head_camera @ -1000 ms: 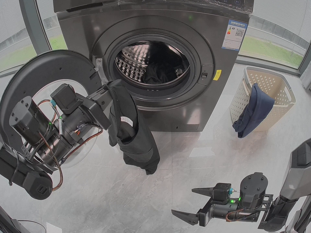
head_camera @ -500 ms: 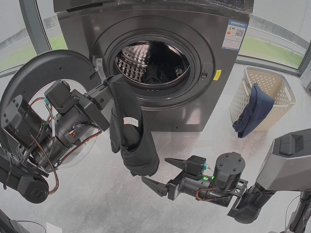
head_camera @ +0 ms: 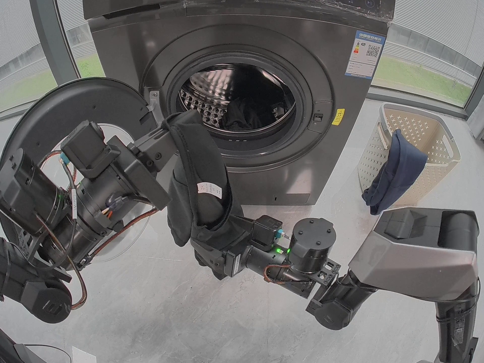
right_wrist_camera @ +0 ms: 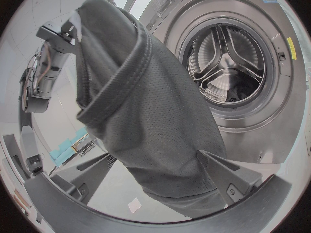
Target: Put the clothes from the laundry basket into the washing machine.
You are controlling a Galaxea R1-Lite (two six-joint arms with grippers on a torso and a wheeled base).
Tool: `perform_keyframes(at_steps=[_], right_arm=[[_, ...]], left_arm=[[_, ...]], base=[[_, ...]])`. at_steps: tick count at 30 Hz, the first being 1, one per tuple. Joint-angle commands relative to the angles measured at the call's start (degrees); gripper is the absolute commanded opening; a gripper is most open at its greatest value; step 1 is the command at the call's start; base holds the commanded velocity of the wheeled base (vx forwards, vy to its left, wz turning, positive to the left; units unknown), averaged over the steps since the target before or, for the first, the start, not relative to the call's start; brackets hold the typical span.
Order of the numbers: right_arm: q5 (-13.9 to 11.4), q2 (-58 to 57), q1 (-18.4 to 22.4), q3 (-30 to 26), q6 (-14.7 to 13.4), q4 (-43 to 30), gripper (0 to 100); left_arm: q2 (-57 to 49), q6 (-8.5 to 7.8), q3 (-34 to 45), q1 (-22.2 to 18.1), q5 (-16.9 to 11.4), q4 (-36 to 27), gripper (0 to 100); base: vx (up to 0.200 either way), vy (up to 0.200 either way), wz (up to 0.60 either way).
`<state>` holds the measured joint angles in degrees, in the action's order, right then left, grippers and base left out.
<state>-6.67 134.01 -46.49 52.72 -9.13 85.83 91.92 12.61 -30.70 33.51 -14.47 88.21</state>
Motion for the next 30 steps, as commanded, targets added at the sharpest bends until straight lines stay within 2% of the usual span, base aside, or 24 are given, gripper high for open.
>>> perform_keyframes(at_steps=[1, 5, 13, 22, 30], right_arm=[[-0.01, 4.59, 2.29, 5.46, 0.52, -0.67, 100], [-0.1, 4.42, 3.34, 5.11, 0.69, -0.23, 100], [-0.45, -4.72, 2.81, -7.81, 0.87, 0.47, 100], [-1.51, -11.05, 4.31, -18.1, 0.87, 0.47, 100], [-2.12, -10.44, 7.74, -17.57, 1.04, 0.39, 100]], left_arm=[[-0.6, 0.05, 0.29, 0.77, -0.12, 0.03, 0], [-0.6, 0.05, 0.29, 0.68, -0.12, 0.03, 0], [0.1, 0.05, 0.37, 0.06, -0.12, 0.03, 0], [0.28, 0.23, 0.37, -0.03, -0.03, 0.03, 0], [0.02, 0.31, 0.2, -0.03, -0.03, 0.03, 0]], base=[[0.0, 0.0, 0.0], [0.0, 0.0, 0.0], [0.0, 0.0, 0.0], [0.0, 0.0, 0.0], [0.0, 0.0, 0.0]])
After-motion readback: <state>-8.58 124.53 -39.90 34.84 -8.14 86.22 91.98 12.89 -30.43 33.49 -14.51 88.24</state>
